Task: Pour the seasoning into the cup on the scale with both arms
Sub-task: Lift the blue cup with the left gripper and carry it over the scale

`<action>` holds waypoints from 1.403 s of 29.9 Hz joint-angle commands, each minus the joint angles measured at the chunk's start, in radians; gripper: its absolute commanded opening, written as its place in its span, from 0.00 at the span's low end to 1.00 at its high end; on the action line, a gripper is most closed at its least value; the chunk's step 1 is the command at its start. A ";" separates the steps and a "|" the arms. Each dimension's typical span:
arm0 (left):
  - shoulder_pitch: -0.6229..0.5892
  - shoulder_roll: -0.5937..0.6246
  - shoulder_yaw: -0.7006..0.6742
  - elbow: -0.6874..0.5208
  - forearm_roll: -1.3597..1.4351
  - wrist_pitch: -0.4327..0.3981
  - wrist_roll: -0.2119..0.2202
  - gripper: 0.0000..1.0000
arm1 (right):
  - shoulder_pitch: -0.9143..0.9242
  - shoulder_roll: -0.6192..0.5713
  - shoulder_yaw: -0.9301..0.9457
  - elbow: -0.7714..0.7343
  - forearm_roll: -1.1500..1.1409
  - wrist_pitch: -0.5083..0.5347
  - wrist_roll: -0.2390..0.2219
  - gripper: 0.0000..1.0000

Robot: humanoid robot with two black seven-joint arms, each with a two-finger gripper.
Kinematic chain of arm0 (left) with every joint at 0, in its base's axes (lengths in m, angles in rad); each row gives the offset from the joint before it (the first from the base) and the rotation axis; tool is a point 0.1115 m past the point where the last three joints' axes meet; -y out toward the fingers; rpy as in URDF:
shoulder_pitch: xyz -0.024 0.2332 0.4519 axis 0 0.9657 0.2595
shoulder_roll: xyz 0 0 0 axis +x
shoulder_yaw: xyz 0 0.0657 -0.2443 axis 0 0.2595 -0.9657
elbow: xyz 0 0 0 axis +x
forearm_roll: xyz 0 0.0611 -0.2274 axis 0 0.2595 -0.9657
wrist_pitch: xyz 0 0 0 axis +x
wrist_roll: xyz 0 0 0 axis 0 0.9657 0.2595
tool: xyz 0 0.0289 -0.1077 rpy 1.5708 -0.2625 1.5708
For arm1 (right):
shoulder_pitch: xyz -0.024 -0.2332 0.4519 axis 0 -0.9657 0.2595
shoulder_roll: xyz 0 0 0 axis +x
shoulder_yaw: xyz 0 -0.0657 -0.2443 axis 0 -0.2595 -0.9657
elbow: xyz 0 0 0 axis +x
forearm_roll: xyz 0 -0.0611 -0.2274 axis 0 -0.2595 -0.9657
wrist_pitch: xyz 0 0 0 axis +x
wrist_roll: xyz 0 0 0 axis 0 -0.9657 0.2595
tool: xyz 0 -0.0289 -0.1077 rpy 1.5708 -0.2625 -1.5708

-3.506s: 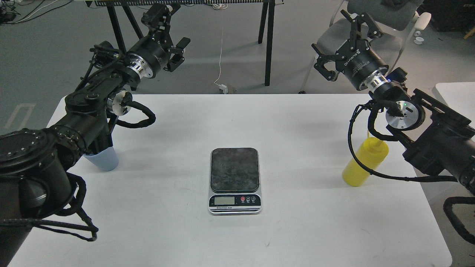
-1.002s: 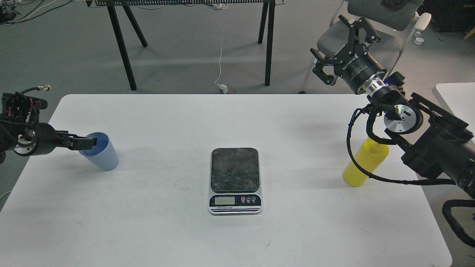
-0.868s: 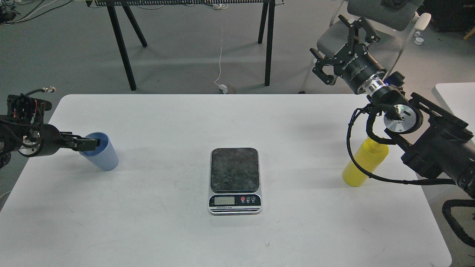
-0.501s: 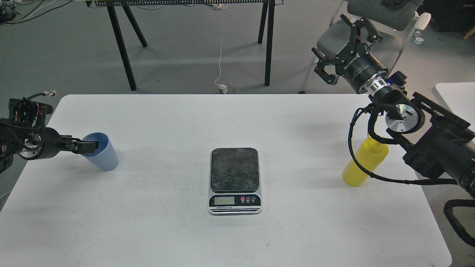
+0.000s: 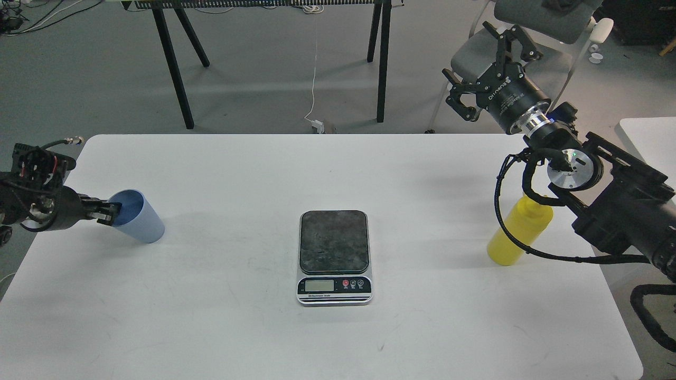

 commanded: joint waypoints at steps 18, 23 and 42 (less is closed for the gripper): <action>-0.224 0.059 -0.005 -0.280 0.000 -0.190 0.000 0.02 | -0.008 -0.005 0.004 0.004 0.000 0.000 0.002 0.99; -0.329 0.056 0.000 -0.406 0.011 -0.265 0.000 0.02 | -0.008 -0.008 0.006 0.004 0.000 0.000 0.003 0.99; -0.529 -0.315 0.006 -0.531 0.020 -0.290 0.000 0.03 | -0.020 -0.009 0.009 0.004 0.000 0.000 0.005 0.99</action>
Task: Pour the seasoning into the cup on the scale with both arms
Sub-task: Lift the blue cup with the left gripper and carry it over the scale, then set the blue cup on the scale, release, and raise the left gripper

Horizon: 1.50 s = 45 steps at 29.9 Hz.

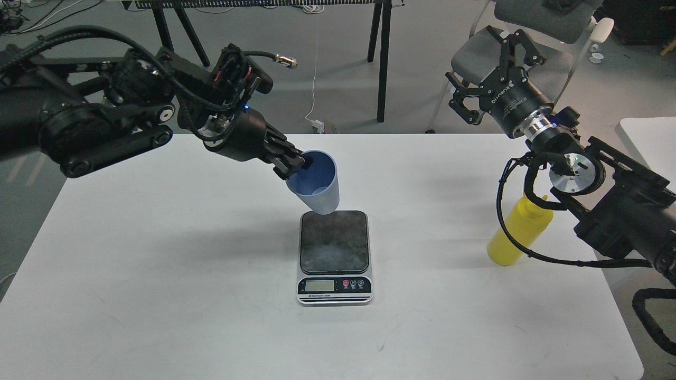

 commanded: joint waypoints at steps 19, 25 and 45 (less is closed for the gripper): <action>0.156 -0.198 0.012 0.222 -0.001 0.000 0.000 0.05 | -0.002 0.000 0.020 0.000 0.000 0.000 0.003 0.99; 0.163 -0.193 0.011 0.234 -0.001 0.000 0.000 0.06 | -0.003 0.005 0.023 -0.002 0.000 0.000 0.003 0.99; 0.159 -0.190 -0.006 0.221 -0.096 0.000 0.000 0.34 | -0.005 0.002 0.022 -0.002 0.000 0.000 0.003 0.99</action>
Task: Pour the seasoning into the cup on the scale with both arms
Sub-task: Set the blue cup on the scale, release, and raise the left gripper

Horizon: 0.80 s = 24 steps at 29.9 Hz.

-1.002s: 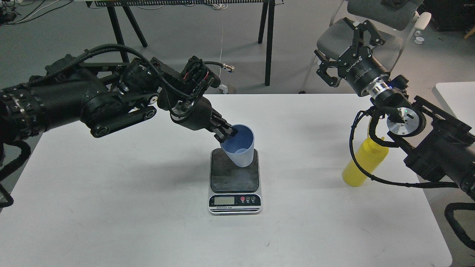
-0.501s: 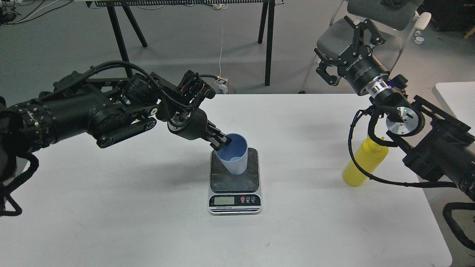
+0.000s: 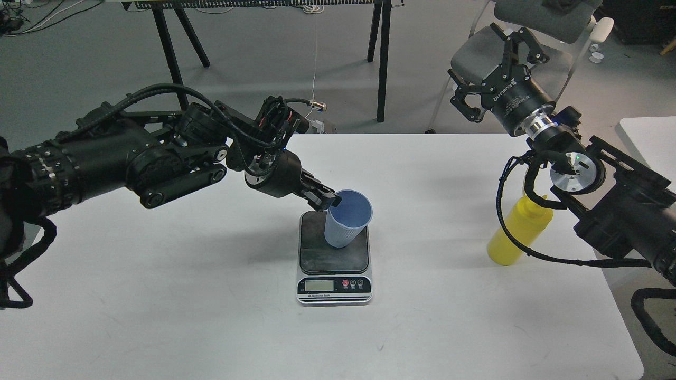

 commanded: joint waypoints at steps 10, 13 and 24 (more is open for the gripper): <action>-0.058 0.081 -0.034 -0.002 -0.113 0.000 0.000 0.39 | -0.007 0.000 0.000 0.002 0.000 0.000 0.001 0.99; -0.104 0.130 -0.092 0.007 -0.226 0.000 0.000 0.41 | -0.009 -0.002 0.001 0.002 0.000 0.000 -0.001 0.99; 0.063 0.239 -0.463 0.364 -1.111 0.000 0.000 0.74 | -0.053 -0.046 0.139 0.029 0.020 0.000 -0.007 0.99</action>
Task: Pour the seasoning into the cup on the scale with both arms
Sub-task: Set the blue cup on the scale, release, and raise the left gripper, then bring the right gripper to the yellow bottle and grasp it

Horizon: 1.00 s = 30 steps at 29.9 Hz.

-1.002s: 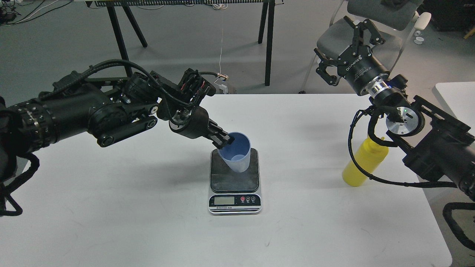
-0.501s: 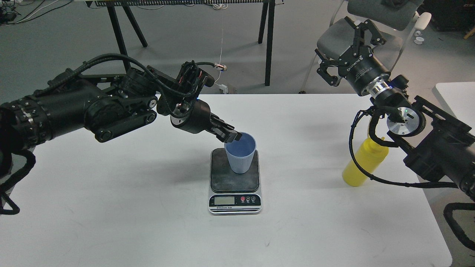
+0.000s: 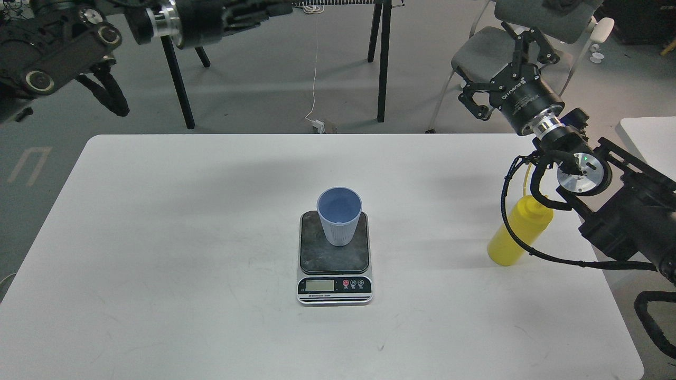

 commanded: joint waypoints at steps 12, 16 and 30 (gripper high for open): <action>0.383 -0.078 -0.196 0.334 -0.593 0.000 0.000 0.81 | -0.142 -0.441 0.060 0.218 0.342 0.000 -0.104 0.99; 0.385 -0.080 -0.210 0.336 -0.593 0.000 0.000 0.81 | -0.306 -0.608 0.060 0.303 0.428 0.000 -0.121 1.00; 0.380 -0.080 -0.208 0.339 -0.592 0.000 0.000 0.85 | -0.832 -0.656 0.052 0.344 0.650 0.000 -0.121 1.00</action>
